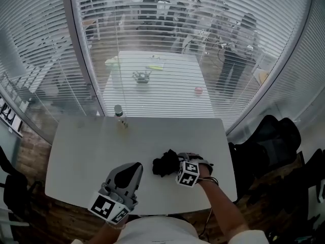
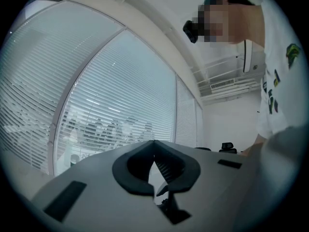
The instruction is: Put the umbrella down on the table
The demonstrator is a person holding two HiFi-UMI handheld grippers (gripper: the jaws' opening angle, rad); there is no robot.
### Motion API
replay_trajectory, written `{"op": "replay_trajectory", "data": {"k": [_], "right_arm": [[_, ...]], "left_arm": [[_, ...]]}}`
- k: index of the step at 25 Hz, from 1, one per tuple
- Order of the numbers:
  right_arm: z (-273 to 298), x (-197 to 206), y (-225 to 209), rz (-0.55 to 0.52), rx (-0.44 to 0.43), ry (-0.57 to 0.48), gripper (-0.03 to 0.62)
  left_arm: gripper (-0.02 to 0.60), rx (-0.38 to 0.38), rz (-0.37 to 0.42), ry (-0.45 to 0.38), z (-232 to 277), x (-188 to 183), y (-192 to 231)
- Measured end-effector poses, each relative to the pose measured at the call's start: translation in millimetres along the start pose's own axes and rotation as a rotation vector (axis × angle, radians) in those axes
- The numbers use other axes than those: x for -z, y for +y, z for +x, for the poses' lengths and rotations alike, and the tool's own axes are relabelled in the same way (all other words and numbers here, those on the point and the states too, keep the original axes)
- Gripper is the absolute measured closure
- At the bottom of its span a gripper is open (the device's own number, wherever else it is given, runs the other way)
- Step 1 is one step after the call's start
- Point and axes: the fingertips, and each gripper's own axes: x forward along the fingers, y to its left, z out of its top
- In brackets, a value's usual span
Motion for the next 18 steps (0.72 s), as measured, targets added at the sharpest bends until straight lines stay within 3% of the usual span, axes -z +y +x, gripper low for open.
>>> {"op": "replay_trajectory", "data": {"k": [6, 18], "right_arm": [[-52, -21, -16, 0.106, 0.074, -0.149, 0.349], [-176, -78, -56, 0.443, 0.246, -0.642, 0.434]], "left_arm": [[0.571, 0.008, -0.004, 0.002, 3, 1, -1], [0.571, -0.001, -0.001, -0.004, 7, 0, 3]]}}
